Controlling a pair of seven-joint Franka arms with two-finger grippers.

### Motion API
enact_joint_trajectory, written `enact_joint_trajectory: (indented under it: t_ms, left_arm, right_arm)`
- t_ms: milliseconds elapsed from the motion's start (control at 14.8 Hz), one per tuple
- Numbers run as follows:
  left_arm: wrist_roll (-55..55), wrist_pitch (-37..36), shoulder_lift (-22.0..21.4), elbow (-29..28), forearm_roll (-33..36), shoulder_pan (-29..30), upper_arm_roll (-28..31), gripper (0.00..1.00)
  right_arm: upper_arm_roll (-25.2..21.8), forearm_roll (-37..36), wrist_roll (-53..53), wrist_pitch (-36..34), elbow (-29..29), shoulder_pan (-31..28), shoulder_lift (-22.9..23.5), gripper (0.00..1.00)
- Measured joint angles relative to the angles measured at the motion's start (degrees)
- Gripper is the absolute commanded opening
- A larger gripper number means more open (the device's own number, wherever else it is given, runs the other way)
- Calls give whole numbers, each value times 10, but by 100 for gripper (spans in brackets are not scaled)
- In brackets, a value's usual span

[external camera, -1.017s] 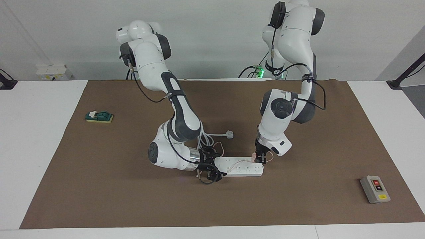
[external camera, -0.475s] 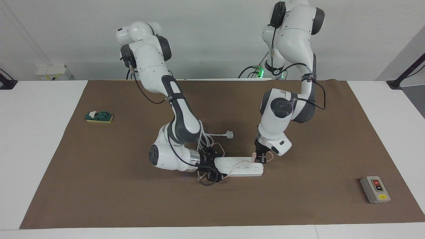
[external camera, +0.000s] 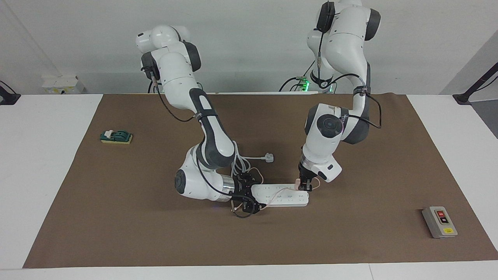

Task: Unplug charger and place it aside
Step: 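Pull the charger out with the left gripper while the right gripper holds the strip, then carry the charger toward the switch box while the right gripper withdraws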

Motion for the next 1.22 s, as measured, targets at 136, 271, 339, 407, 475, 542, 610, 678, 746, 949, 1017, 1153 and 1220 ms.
enact_joint_trajectory:
  t_ms: [136, 271, 339, 407, 475, 542, 610, 678, 746, 949, 1017, 1153, 1220]
  left_arm:
    - [0, 0, 0, 0, 0, 0, 0, 0]
    - [0, 0, 0, 0, 2, 0, 0, 0]
    - [0, 0, 0, 0, 7, 0, -1, 0]
    - [0, -1, 0, 1, 15, -1, -2, 0]
    - [-1, -3, 0, 2, 21, -3, -3, 0]
    - [-1, -6, 0, 4, 24, -3, -3, 0]
    - [-1, -10, 2, 8, 24, -3, -4, 0]
    - [-1, -17, 5, 14, 24, -3, -4, 0]
    - [1, -27, 8, 23, 24, -3, -4, 0]
    - [21, -59, 18, 51, 15, 2, -6, 0]
    - [40, -78, 14, 63, 7, 7, -7, 0]
    - [83, -128, -15, 84, 9, 33, 3, 0]
    - [107, -147, -34, 87, 8, 52, 4, 0]
  right_arm:
    - [0, 0, 0, 2, -1, 0, -1, 50]
    - [0, 0, 0, 2, -2, 1, -1, 50]
    - [0, 0, 0, 3, -2, 1, -1, 50]
    - [0, 0, 0, 3, -2, 1, -1, 50]
    - [0, 0, 0, 3, -2, 1, -1, 50]
    - [0, 0, 0, 3, -2, 1, -1, 51]
    - [0, 0, 0, 4, -2, 1, -1, 51]
    - [0, 0, 0, 4, -3, 1, -1, 51]
    - [0, 0, 0, 4, -3, 1, -1, 51]
    - [0, 0, 0, 4, -3, 1, -1, 51]
    - [0, 0, 0, 4, -3, 1, -1, 51]
    - [0, 0, 0, 5, -3, 1, -1, 51]
    - [0, 0, 0, 5, -3, 1, -1, 51]
